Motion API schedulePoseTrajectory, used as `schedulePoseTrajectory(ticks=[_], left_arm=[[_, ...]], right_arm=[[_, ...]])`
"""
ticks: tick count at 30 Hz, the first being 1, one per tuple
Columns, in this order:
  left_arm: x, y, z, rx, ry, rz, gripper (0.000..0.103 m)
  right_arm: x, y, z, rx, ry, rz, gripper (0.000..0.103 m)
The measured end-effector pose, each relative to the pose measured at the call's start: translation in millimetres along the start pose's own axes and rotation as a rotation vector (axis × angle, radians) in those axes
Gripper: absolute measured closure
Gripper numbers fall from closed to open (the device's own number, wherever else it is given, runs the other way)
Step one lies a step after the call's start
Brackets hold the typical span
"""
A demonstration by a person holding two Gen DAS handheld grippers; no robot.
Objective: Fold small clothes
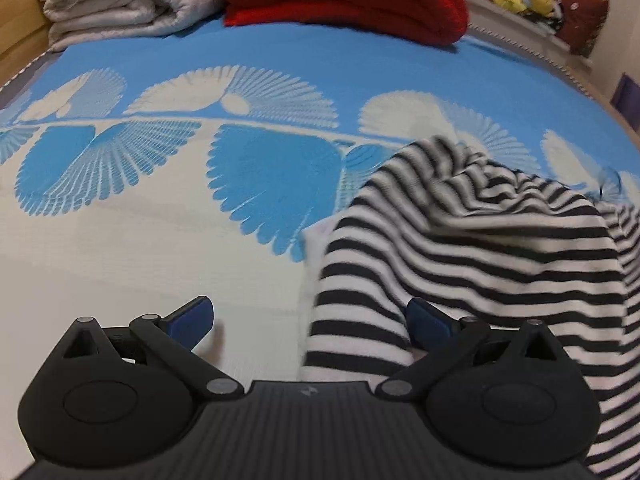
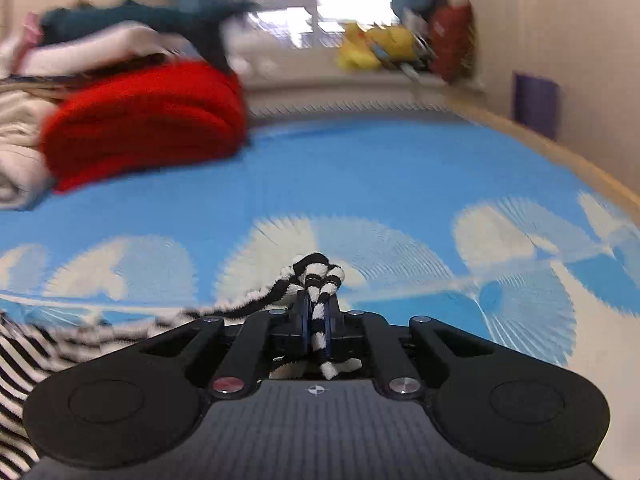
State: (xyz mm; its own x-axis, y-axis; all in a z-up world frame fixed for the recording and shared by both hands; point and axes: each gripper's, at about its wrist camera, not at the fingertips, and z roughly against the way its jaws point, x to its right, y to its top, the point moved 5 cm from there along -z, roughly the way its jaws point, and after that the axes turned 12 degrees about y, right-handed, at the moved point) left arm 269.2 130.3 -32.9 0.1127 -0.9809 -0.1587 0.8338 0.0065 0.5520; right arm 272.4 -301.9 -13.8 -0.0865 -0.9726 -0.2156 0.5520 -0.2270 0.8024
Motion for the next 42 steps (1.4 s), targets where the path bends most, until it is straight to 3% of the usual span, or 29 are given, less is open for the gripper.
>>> schedulePoseTrajectory(ticks=[2,3,4,6,9,12,16,21,24,28,33,36,38,39,40,41,42], left_arm=[[-1.5,-1.8,-4.5,-0.02,0.012,0.002,0.0],[-2.1,-1.9,-4.9,-0.024,0.016,0.003,0.0],[-3.3,-1.5,-4.4,-0.022,0.018,0.006,0.0],[-5.8,0.7,-1.7,-0.018,0.009,0.007,0.0],[-9.4,2.7,9.6,-0.01,-0.05,-0.016,0.0],[-13.5,-1.1,25.9,0.002,-0.111,-0.062,0.0],[-29.6,-23.6,61.4,0.008,-0.188,-0.08,0.0],[-44.5,-60.6,91.6,-0.027,-0.13,-0.063,0.0],[-46.7,-94.6,96.0,-0.063,-0.153,-0.088,0.0],[-37.2,-127.0,82.0,-0.109,-0.083,-0.19,0.001],[-18.0,-126.9,76.3,-0.002,-0.059,-0.272,0.001],[-3.8,-125.1,73.1,0.04,-0.055,-0.298,0.001],[5.9,-127.2,72.4,0.072,-0.034,-0.333,0.013],[10.8,-128.6,72.3,0.087,-0.023,-0.35,0.05],[13.8,-130.1,72.2,0.09,-0.036,-0.364,0.068],[14.3,-129.8,75.6,0.107,-0.047,-0.353,0.071],[13.8,-128.6,79.6,0.136,-0.045,-0.345,0.08]], right_arm=[[10.7,-22.2,-19.7,-0.131,-0.033,-0.027,0.066],[13.6,-31.5,-24.2,-0.16,-0.074,-0.026,0.049],[12.8,-32.5,-22.3,-0.149,-0.098,-0.008,0.043],[7.0,-22.3,-11.0,-0.117,-0.095,0.033,0.041],[7.6,-3.8,25.3,-0.047,-0.026,-0.048,0.03],[8.7,-4.1,67.0,-0.046,0.048,-0.13,0.03],[9.8,-14.6,127.1,-0.022,0.079,-0.175,0.027],[11.2,-75.9,188.0,-0.042,0.09,-0.221,0.024],[24.2,-115.0,196.5,-0.145,0.046,-0.279,0.024],[36.7,-135.0,195.9,-0.225,0.021,-0.298,0.024],[38.7,-149.1,181.4,-0.286,0.067,-0.371,0.028],[25.4,-147.8,174.6,-0.263,0.061,-0.3,0.03],[18.2,-147.6,168.5,-0.267,0.027,-0.223,0.039],[16.8,-146.9,166.6,-0.272,0.025,-0.195,0.065],[15.7,-146.4,166.5,-0.275,0.022,-0.175,0.074],[13.2,-145.8,169.0,-0.271,0.032,-0.162,0.077],[13.2,-143.0,171.5,-0.26,0.045,-0.153,0.081]])
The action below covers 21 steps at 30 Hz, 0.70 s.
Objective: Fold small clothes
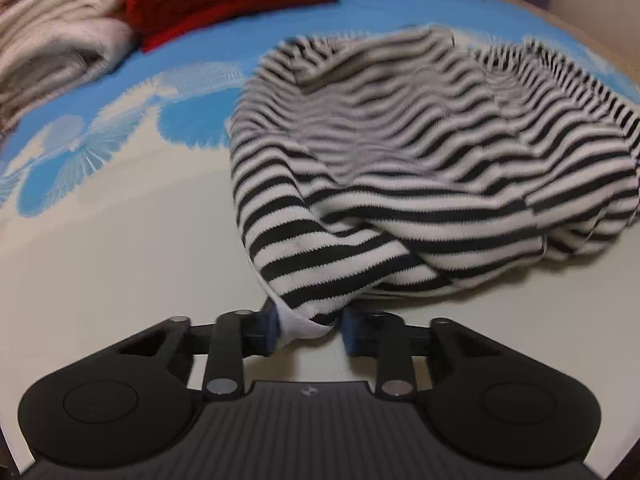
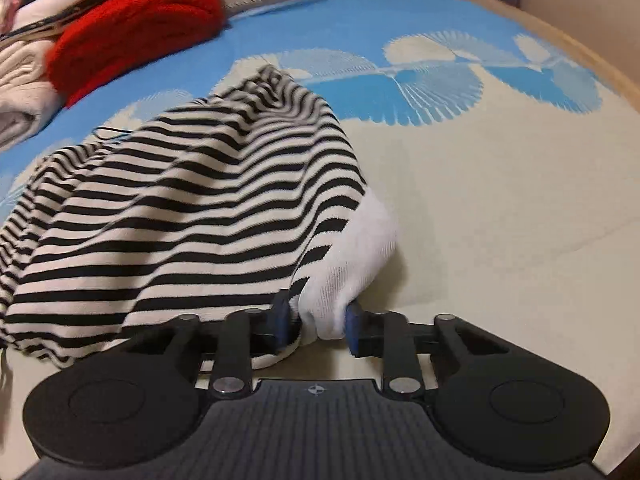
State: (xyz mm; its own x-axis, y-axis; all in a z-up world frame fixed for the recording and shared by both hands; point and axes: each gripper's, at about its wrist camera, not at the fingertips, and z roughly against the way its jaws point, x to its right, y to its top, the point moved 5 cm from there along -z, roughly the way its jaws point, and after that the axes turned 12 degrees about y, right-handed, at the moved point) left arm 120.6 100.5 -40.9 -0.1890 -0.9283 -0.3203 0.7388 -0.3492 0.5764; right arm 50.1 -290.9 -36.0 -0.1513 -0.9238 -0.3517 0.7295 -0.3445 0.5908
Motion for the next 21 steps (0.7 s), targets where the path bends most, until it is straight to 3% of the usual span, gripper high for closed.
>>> schedulePoseTrajectory(ticks=[5,11,12,13,15,17,20,21], left_arm=[[-13.9,-0.7,12.4,0.059,0.011,0.018,0.084],[-12.9,-6.0,6.7,0.082,0.06,-0.073,0.084],[-13.6,-8.2,4.6,0.075,0.064,-0.082,0.084],[-15.1,-10.5,1.5,0.062,0.08,-0.092,0.092],[-27.2,-18.8,-13.3,0.012,0.192,-0.115,0.103],[-51.5,-24.8,-24.2,-0.043,0.199,-0.045,0.103],[-76.9,-19.9,-19.3,-0.033,0.148,0.098,0.098],[-81.5,-17.7,-18.0,-0.034,0.121,0.142,0.09]], right_arm=[[17.4,10.4,18.1,0.08,0.023,-0.051,0.083],[29.8,19.1,20.9,0.128,0.003,-0.118,0.085],[29.7,19.4,20.0,0.129,-0.007,-0.12,0.085],[29.0,17.2,19.5,0.127,-0.013,-0.126,0.085],[31.9,15.8,14.5,0.105,-0.033,-0.142,0.085],[34.0,12.4,8.1,0.074,-0.076,-0.139,0.085],[32.8,7.3,1.4,0.027,-0.093,-0.133,0.067],[32.1,7.7,5.2,0.043,-0.12,-0.134,0.055]])
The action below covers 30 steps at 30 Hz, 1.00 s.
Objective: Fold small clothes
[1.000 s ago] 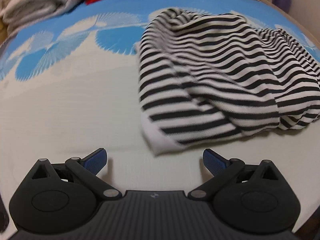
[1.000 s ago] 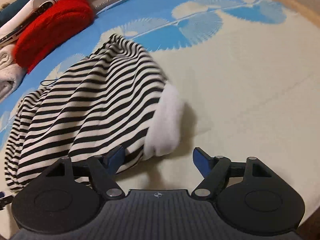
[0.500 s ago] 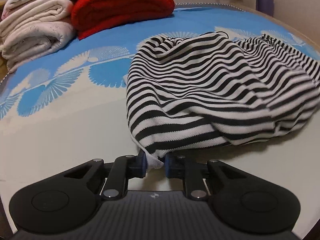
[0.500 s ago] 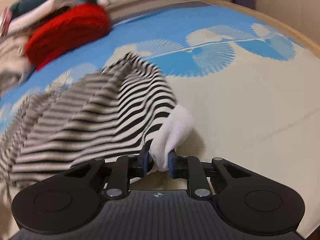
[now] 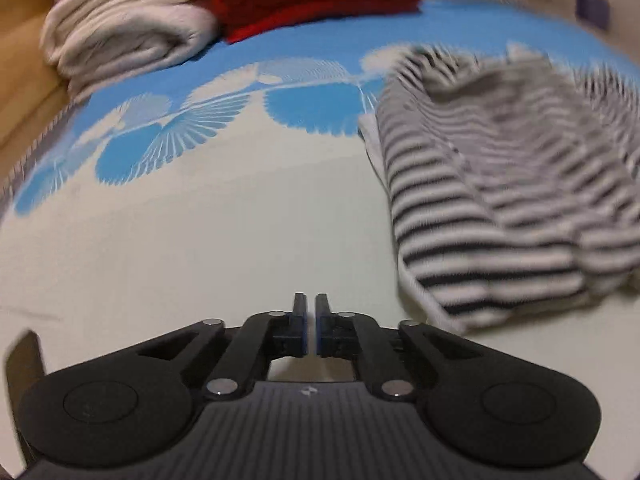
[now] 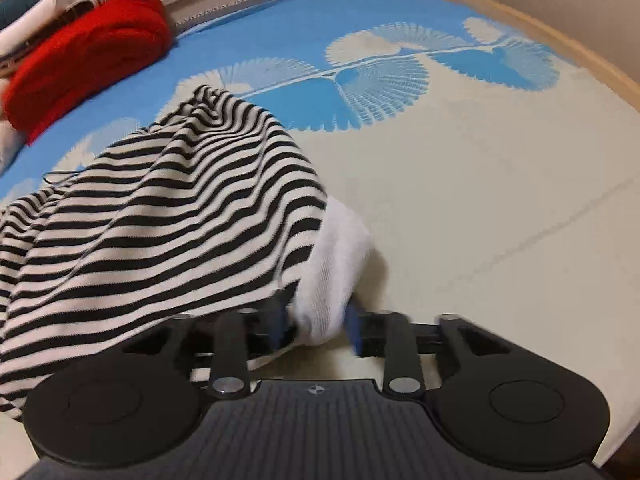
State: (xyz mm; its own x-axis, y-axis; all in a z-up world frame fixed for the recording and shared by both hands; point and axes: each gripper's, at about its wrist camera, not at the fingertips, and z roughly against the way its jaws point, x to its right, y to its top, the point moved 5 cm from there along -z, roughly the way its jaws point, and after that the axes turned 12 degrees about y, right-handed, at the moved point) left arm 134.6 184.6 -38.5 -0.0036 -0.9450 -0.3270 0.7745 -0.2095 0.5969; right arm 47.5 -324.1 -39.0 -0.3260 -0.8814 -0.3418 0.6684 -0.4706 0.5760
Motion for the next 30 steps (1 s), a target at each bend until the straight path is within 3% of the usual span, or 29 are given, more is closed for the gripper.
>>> schedulePoseTrajectory(ticks=[3,5,7,10,12,13,16,17,20,21,23,27,30], left_arm=[[-0.5,9.8,6.7,0.001,-0.085,0.086,0.058],[8.7,19.1,14.7,0.032,-0.129,0.119,0.053],[26.6,23.9,23.7,0.059,-0.146,0.116,0.042],[53.8,31.9,26.6,0.081,-0.167,0.074,0.028],[72.3,27.8,19.8,0.063,-0.106,0.005,0.026],[80.4,24.0,10.9,0.036,-0.051,-0.038,0.024],[83.4,17.5,-0.7,-0.002,-0.034,-0.037,0.015],[80.6,18.1,-0.6,0.004,-0.031,-0.035,0.013],[69.2,17.3,-2.2,-0.015,-0.048,0.013,0.01],[65.5,15.3,-0.4,-0.022,-0.046,0.027,0.007],[59.9,14.4,4.6,-0.018,-0.028,0.044,0.003],[60.4,17.6,16.9,0.013,-0.001,0.032,0.002],[62.5,18.0,21.2,0.019,-0.001,0.03,0.002]], right_arm=[[0.0,7.6,28.1,0.123,0.003,-0.05,0.045],[-3.0,9.5,46.5,0.212,0.043,-0.058,0.044],[-15.6,7.9,50.1,0.237,0.116,-0.008,0.046],[-46.6,-0.1,35.2,0.168,0.221,0.126,0.052],[-68.4,-10.4,19.7,0.096,0.234,0.248,0.052],[-74.4,-15.0,12.4,0.063,0.21,0.299,0.052],[-70.7,-28.6,-13.9,-0.06,0.014,0.397,0.049],[-65.7,-26.7,-15.3,-0.071,0.006,0.389,0.049],[-44.8,-10.4,-1.5,-0.019,-0.014,0.276,0.048],[-35.2,-5.4,2.0,-0.009,-0.046,0.237,0.04],[-14.8,0.0,10.8,0.019,-0.087,0.128,0.039],[10.5,-6.8,23.6,0.034,0.119,-0.18,0.028],[16.1,-21.6,23.5,0.003,0.2,-0.339,0.025]])
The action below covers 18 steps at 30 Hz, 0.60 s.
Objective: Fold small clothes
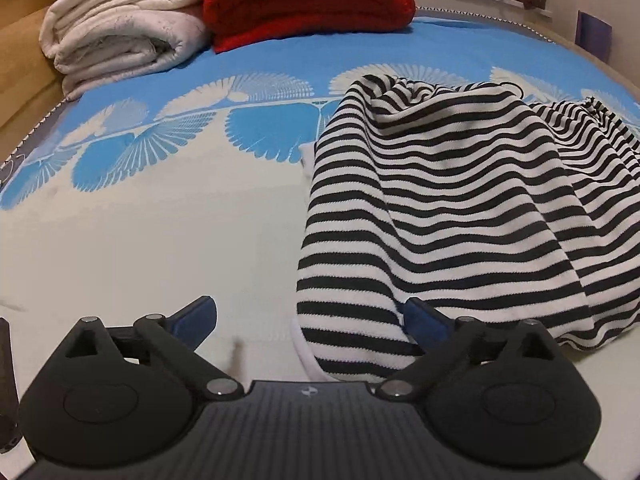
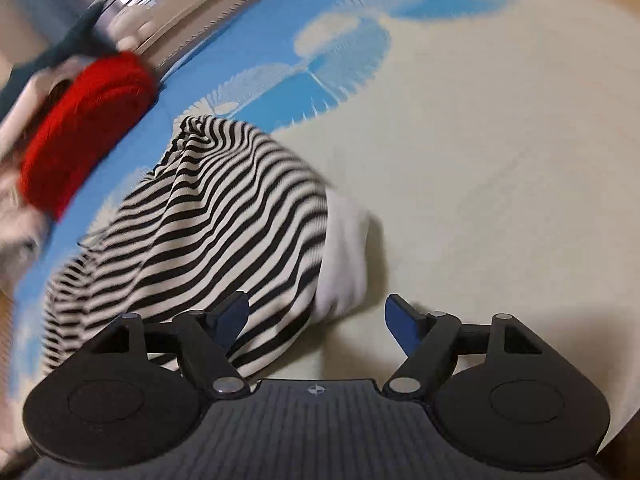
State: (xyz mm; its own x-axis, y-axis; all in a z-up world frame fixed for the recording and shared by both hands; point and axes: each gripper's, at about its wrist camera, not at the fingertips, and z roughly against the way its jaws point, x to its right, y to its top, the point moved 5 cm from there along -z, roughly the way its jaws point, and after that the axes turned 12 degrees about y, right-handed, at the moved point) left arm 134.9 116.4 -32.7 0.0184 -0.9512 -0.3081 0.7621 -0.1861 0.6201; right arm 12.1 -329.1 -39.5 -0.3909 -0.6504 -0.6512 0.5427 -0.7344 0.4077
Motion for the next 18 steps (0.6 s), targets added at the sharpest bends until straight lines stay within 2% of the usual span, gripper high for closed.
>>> schedulePoseTrajectory(ticks=[5,10,18], left_arm=[[-1.8,0.0,2.7,0.005,0.001,0.004,0.002],[-7.6,-0.7,5.2,0.004,0.002,0.019,0.0],[-17.4,-2.8,5.3,-0.011,-0.005,0.043,0.0]], right_arm=[[-7.3,-8.8,-13.5,-0.059,0.082,-0.121,0.021],[-17.8,-13.9,-32.1,-0.094,0.051,-0.088,0.018],[-20.2,-0.5,-49.7,-0.064,0.009,-0.061,0.014]])
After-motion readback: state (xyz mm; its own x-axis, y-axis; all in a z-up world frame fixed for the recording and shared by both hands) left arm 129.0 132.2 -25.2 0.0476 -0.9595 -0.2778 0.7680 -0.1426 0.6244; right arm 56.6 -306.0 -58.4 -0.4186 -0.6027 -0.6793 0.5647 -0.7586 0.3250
